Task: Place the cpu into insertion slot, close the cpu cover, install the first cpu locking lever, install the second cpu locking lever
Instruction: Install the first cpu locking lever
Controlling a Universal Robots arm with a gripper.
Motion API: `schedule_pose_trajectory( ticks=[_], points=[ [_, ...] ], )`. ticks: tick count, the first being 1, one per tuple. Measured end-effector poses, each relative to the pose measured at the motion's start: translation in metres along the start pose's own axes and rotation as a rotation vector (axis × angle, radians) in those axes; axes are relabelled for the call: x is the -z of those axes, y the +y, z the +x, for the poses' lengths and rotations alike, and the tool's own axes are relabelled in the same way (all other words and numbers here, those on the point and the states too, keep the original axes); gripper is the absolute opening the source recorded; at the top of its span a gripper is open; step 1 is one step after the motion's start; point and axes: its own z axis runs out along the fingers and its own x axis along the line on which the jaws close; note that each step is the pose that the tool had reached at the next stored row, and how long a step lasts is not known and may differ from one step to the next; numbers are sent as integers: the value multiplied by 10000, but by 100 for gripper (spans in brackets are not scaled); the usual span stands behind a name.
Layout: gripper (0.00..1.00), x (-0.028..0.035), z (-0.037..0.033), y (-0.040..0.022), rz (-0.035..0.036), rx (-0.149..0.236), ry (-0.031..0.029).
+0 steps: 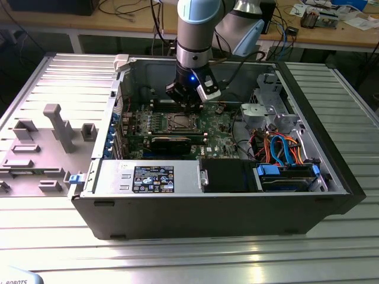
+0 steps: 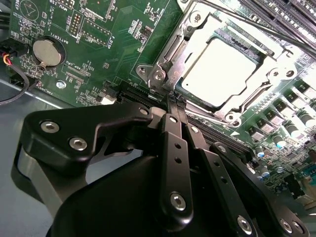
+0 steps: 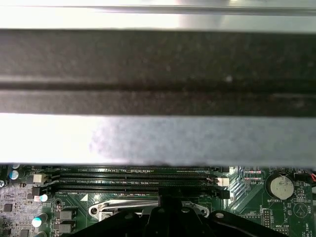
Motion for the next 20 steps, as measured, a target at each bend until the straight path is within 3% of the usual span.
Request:
schedule_pose_trajectory(
  ticks=[6, 7, 8, 15, 20],
  points=[
    [11, -5, 0, 0, 18, 0, 0],
    [11, -15, -1, -2, 104, 0, 1],
    [11, -25, 0, -4, 134, 0, 4],
    [11, -6, -1, 0, 161, 1, 1],
    [11, -16, -3, -1, 317, 1, 3]
  ],
)
